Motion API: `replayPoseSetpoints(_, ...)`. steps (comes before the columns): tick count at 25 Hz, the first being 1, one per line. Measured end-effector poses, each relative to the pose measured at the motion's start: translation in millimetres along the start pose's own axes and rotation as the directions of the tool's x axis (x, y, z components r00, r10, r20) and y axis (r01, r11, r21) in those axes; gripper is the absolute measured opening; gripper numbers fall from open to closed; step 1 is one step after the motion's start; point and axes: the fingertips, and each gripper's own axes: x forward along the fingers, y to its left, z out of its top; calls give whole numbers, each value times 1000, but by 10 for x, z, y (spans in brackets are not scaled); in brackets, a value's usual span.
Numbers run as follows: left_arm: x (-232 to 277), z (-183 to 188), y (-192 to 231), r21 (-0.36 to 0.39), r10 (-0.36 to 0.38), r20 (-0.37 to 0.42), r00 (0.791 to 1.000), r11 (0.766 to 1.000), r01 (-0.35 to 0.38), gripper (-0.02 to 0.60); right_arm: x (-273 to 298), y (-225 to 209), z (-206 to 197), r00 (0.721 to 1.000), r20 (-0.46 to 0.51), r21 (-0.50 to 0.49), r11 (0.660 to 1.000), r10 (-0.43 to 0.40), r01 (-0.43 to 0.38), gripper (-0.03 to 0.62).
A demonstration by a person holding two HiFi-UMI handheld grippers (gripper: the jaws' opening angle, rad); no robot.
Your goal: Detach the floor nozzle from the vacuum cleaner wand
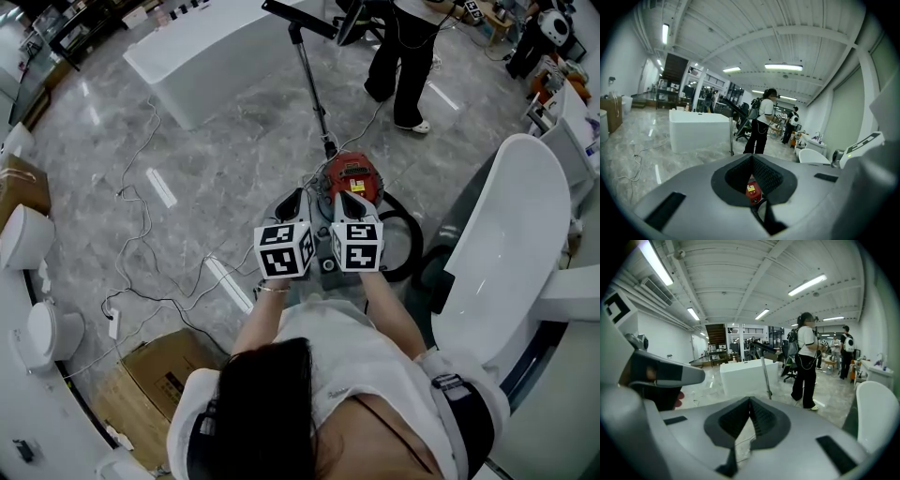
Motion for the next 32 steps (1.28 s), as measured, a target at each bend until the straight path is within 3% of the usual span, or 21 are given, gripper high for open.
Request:
replayPoseSetpoints(14, 298, 255, 403, 17, -17, -18, 1000, 1000, 17, 5, 479, 178, 334, 1000, -3, -11, 1000, -2, 2, 15)
replayPoseSetpoints(24, 611, 481, 684, -8, -43, -36, 998, 999, 43, 5, 797, 55, 441, 996, -44, 11, 997, -79, 80, 15)
replayPoseSetpoints(32, 812, 580, 961, 36, -78, -79, 994, 996, 81, 5, 1077, 26, 536, 989, -63, 55, 989, -131, 135, 15)
